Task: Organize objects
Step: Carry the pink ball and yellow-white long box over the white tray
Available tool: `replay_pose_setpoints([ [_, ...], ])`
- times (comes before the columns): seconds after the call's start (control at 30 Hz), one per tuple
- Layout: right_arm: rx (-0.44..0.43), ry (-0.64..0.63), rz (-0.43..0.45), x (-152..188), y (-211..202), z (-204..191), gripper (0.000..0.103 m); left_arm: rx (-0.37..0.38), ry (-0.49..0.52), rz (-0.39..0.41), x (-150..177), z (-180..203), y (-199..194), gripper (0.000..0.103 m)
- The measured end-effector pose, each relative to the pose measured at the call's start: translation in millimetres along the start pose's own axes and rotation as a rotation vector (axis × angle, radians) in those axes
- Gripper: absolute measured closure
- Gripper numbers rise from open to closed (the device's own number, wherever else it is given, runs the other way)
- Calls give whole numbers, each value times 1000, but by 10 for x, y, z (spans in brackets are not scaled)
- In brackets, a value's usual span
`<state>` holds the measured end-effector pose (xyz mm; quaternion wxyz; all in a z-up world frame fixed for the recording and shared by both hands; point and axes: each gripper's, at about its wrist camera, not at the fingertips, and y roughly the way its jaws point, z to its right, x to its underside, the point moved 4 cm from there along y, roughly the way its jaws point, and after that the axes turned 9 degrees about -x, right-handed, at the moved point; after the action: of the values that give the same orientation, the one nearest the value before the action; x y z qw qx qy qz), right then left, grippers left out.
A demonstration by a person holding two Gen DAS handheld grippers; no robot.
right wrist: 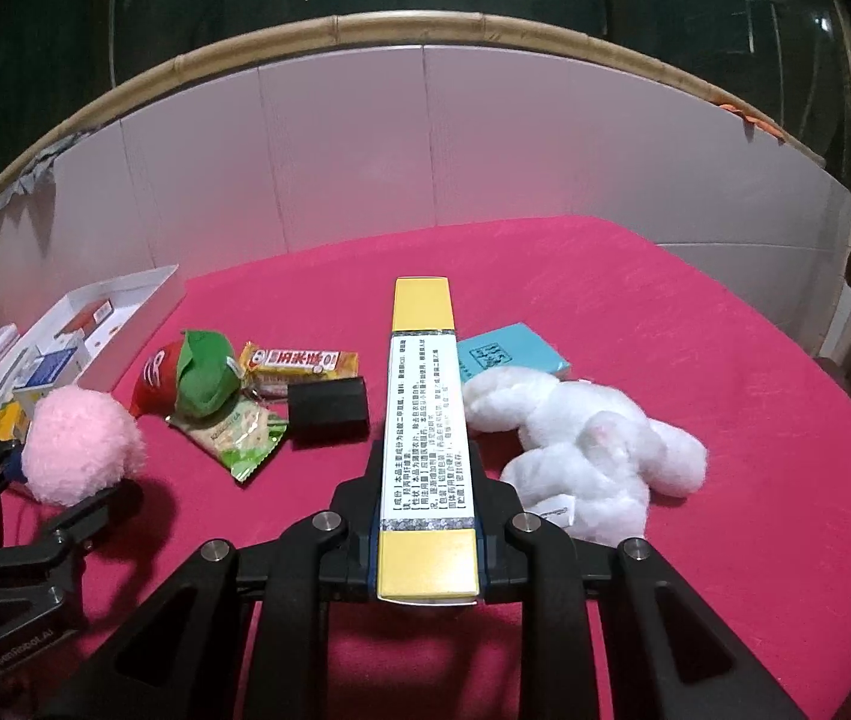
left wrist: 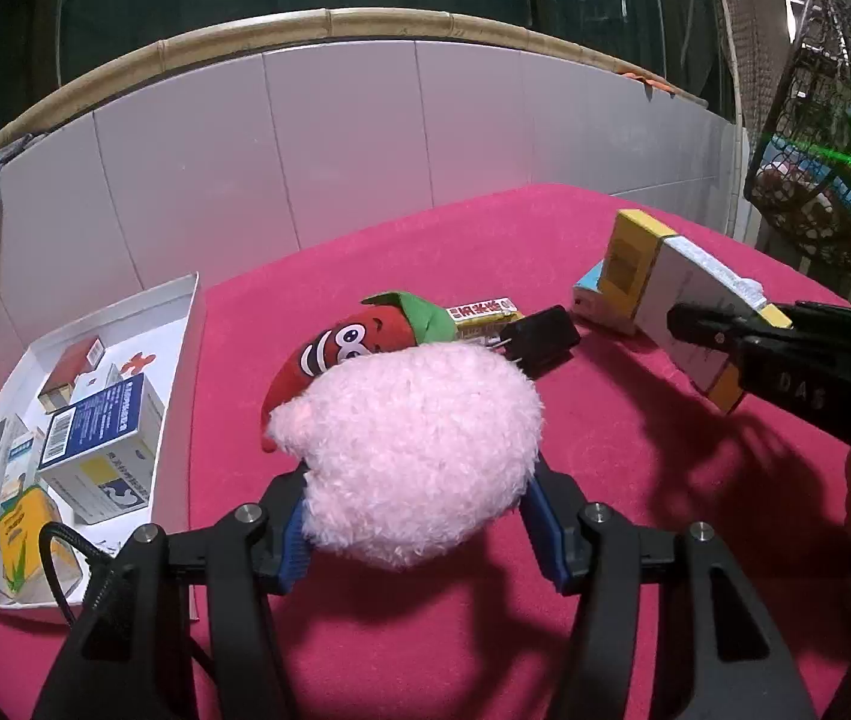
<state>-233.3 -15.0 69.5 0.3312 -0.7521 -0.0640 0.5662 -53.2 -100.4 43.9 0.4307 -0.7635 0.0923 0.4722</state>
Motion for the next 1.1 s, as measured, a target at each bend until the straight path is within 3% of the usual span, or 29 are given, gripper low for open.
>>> replay_pose_setpoints([
  [0.3,58,-27,59,-29,-131,-47,81,8,-46,36,-3,-103,-83,45],
  [0.5,79,-45,75,13,-278,-201,81,18,-109,-12,12,-248,-106,45],
  [1.1,-42,-75,117,-161,-563,-768,80,-55,-192,19,-96,-687,-473,45],
])
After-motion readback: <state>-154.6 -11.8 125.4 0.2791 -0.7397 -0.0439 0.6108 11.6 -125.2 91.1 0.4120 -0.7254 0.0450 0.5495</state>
